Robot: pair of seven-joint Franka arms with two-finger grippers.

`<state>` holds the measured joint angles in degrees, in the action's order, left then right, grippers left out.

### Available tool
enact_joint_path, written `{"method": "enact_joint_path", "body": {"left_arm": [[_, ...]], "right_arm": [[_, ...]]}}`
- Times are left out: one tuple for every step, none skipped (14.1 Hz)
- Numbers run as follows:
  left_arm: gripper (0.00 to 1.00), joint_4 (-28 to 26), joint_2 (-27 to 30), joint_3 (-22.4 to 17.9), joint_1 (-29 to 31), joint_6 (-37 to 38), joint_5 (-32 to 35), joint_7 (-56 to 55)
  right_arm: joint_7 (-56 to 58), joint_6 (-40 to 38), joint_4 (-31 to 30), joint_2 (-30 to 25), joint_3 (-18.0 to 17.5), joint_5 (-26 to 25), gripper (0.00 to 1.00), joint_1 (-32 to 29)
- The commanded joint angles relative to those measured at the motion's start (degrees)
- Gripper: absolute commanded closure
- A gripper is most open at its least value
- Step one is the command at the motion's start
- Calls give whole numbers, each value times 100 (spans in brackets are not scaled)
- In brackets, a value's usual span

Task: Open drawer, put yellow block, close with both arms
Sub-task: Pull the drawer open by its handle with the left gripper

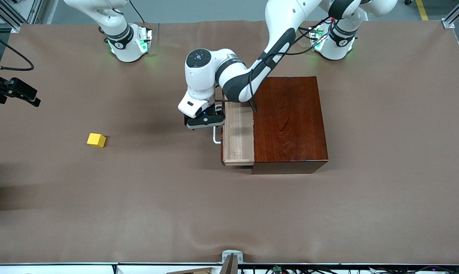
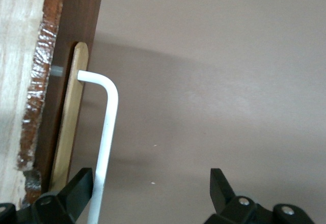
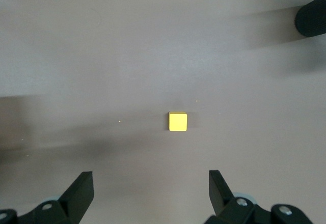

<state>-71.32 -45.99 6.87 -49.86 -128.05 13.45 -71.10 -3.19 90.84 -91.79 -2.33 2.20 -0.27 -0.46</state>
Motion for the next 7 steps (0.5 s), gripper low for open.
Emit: {"method": "enact_joint_path", "body": {"left_arm": [[0,276,-253,25,-102,-465,-114,-114],[0,276,-253,25,-102,-571,-114,-114],[0,276,-253,25,-111,-659,-114,-114],[0,276,-253,25,-103,-755,-114,-114],[0,276,-253,25,-111,-852,-114,-114],[0,276,-253,25,-103,-949,-114,-106],[0,276,-253,33,-111,-1028,-114,-114]], "right_arm": [[-50,-5,74,40,26,159,0,11],[-50,-14,74,40,35,159,0,19],[-50,-14,74,40,35,159,0,20],[-50,-14,74,40,26,159,0,11],[-50,-23,65,40,35,159,0,19],[-50,-31,65,40,35,150,0,20],[-50,-23,74,40,35,159,0,20]]}}
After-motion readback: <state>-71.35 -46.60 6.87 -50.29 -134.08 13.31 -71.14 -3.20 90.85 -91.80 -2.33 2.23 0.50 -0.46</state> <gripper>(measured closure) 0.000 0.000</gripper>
